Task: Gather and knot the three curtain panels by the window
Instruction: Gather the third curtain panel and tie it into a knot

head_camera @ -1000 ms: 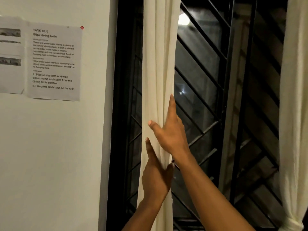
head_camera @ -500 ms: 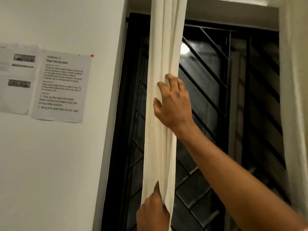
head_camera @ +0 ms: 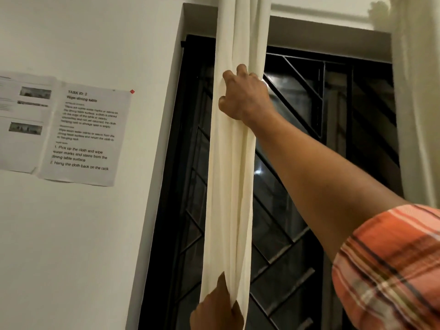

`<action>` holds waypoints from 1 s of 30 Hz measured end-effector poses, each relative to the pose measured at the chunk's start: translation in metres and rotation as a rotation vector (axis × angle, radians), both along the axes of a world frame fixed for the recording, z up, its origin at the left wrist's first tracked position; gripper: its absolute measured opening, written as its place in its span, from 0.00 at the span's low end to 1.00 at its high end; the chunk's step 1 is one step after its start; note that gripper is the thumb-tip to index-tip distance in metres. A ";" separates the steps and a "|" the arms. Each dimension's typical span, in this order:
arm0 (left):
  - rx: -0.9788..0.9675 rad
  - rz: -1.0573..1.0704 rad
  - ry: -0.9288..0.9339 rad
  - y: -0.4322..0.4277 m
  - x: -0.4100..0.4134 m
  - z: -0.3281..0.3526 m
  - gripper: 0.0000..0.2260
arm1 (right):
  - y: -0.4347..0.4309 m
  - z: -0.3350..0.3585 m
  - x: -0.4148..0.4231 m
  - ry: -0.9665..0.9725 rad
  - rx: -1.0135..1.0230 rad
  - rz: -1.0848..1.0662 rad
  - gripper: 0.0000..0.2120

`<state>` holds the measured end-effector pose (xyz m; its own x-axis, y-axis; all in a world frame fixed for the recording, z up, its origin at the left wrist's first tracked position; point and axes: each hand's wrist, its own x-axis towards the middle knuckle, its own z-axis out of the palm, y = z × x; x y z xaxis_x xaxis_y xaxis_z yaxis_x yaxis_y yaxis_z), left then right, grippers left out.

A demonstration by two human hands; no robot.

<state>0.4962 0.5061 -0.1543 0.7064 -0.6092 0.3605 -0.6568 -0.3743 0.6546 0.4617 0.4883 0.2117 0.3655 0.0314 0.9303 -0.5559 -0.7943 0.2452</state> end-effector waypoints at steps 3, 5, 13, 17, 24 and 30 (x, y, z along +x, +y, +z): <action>-0.106 0.182 -0.224 -0.004 -0.007 0.001 0.29 | -0.002 -0.007 0.006 0.078 0.009 -0.048 0.22; -0.254 0.243 -0.240 -0.005 -0.012 0.011 0.30 | -0.003 -0.009 0.007 0.089 -0.011 -0.062 0.23; -0.564 0.257 -0.345 -0.010 -0.010 0.112 0.37 | 0.003 -0.003 0.007 0.071 -0.102 -0.066 0.33; -0.600 0.276 -0.449 -0.009 -0.004 0.178 0.37 | 0.007 0.010 0.007 0.061 -0.091 -0.110 0.35; -0.721 0.290 -0.574 0.004 -0.006 0.257 0.40 | 0.016 0.035 -0.003 -0.105 -0.095 -0.134 0.30; -0.702 0.286 -0.630 0.006 -0.011 0.263 0.38 | 0.011 0.036 -0.010 0.032 -0.031 -0.044 0.19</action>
